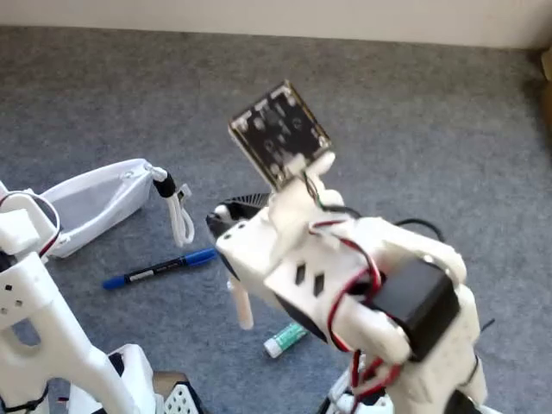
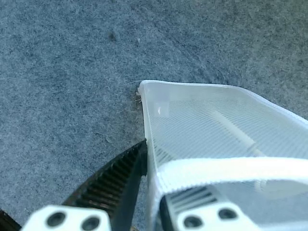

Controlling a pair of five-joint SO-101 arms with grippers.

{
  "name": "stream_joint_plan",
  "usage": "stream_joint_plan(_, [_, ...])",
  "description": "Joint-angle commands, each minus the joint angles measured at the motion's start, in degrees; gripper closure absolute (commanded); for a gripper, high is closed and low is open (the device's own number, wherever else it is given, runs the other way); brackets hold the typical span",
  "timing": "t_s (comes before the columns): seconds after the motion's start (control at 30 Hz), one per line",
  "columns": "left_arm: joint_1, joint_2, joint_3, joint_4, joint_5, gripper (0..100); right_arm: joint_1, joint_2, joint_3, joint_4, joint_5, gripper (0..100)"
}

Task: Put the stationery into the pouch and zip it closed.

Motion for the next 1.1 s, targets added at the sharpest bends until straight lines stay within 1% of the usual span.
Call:
stream_joint_plan(0.0, [0.8,-0.6,-0.6,-1.6,0.5,99,-2.9,-8.0,6.5,-7.9,1.0,99.4])
stream_joint_plan(0.17, [0.8,-0.6,-0.6,-1.6,0.5,99,-4.9,-19.6,22.3,-23.7,1.0,99.4])
stream_joint_plan(0.37, [0.8,-0.6,-0.6,-1.6,0.5,99,-5.0,-33.9,43.6,-44.6,1.1,99.4])
stream_joint_plan(0.47, [0.8,-0.6,-0.6,-1.6,0.5,99,-5.0,-39.6,51.5,-53.2,1.2,99.4])
stream_joint_plan(0.57, [0.8,-0.6,-0.6,-1.6,0.5,99,-5.0,-43.9,56.8,-59.6,1.2,99.4])
stream_joint_plan(0.7, [0.8,-0.6,-0.5,-1.6,0.5,99,-4.9,-47.7,60.4,-68.9,1.2,99.4])
stream_joint_plan(1.07, [0.8,-0.5,-0.5,-1.6,0.5,99,-4.6,-48.3,74.1,-96.7,1.2,99.4])
